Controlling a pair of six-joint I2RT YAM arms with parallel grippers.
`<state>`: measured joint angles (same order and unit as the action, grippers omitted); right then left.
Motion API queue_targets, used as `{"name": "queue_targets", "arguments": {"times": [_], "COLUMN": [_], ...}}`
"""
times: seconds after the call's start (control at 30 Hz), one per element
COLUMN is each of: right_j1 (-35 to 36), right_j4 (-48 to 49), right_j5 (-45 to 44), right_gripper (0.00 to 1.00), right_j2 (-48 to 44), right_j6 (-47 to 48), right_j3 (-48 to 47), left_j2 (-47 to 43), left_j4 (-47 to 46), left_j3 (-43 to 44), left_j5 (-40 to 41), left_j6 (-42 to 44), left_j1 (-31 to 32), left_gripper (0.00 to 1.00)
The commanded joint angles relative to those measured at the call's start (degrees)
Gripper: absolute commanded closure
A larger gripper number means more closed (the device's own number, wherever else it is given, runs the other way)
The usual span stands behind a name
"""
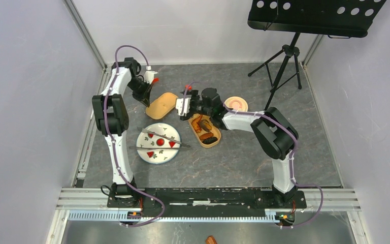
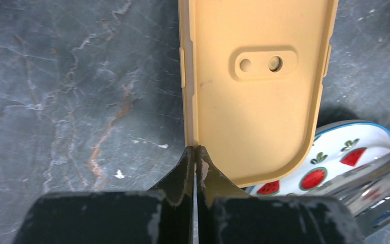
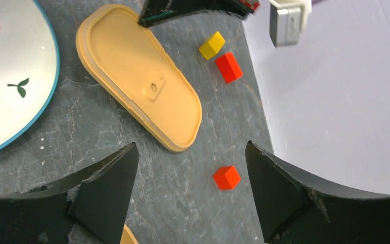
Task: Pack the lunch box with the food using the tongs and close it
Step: Pick up the box lid from the center of the board.
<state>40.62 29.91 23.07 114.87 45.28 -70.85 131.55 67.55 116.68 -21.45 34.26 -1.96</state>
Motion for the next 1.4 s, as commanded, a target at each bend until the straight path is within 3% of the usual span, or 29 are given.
{"name": "queue_targets", "arguments": {"times": [0.0,0.3,0.5,0.6,0.7,0.87,0.97,1.07,1.1,1.23,1.37], "right_j1": [2.45,6.94,8.85,8.97,8.92,8.78,8.22,7.35,6.93,4.14,0.13], "right_j4": [9.45,9.13,18.31,21.9,25.92,32.18,33.6,33.9,33.74,27.07,9.34], "right_j5": [2.08,2.13,-5.14,-6.84,-8.28,-10.54,-11.08,-10.99,-10.85,-9.71,-3.19], "right_gripper": [0.18,0.23,0.28,0.35,0.47,0.83,1.0,1.0,1.0,1.0,1.0], "right_j2": [2.16,9.7,14.24,15.16,15.3,13.85,11.74,9.01,7.79,2.9,-1.11], "right_j6": [11.53,23.56,24.13,23.54,22.78,18.44,14.38,10.72,8.76,-1.65,-19.26], "right_j3": [2.88,-0.56,-2.09,-2.54,-2.03,-1.56,-1.37,-0.62,-0.21,-2.27,-11.11], "left_j2": [-4.16,-4.63,-5.95,-6.72,-7.2,-7.33,-8.16,-9.75,-10.52,-15.36,-24.65], "left_j4": [3.73,5.19,6.19,6.19,6.19,6.19,5.71,1.1,-1.68,-13.16,-19.94], "left_j3": [0.99,0.04,-1.63,-2.98,-3.31,-0.82,2.87,8.74,10.47,11.32,2.82], "left_j5": [-5.23,-6.41,-8.07,-8.38,-9.06,-11.41,-12.48,-11.32,-12.28,-19.07,-23.15], "left_j6": [-4.55,-5.7,-4.72,-4.31,-4.27,-5.31,-5.18,-7.59,-10.08,-15.46,-7.49], "left_j1": [0.08,0.1,0.09,0.08,0.03,0.05,-0.13,-2.03,-3.58,-8.75,-8.77], "left_gripper": [0.98,0.98,0.98,0.98,0.98,0.97,0.7,0.37,0.32,0.23,0.22]}}
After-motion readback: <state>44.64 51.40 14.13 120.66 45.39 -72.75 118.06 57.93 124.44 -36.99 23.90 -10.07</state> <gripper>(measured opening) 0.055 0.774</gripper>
